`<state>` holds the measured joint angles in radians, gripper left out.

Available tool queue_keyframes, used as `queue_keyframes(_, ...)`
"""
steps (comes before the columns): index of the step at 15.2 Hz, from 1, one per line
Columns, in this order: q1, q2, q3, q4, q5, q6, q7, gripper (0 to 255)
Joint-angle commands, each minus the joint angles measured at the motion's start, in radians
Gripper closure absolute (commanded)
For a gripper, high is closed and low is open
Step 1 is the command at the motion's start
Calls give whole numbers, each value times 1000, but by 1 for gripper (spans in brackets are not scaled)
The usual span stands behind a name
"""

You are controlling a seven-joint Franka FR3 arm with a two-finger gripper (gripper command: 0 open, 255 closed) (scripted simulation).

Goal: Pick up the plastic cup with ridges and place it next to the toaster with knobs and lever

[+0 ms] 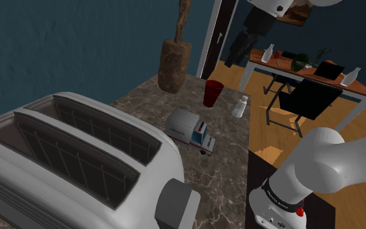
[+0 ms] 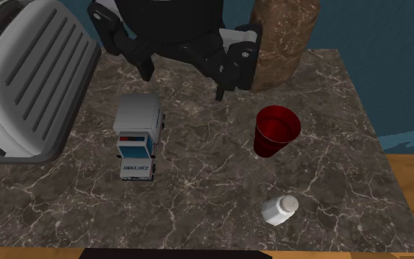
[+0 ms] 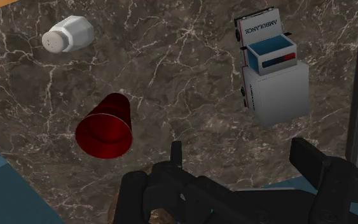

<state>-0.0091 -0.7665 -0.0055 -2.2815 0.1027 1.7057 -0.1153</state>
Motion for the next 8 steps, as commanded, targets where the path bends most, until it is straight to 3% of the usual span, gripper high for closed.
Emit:
queue_keyframes(1, 0, 0, 0, 0, 0, 0, 0, 0)
queue_keyframes(8, -29, 173, -124, 15, -25, 77, -129, 0)
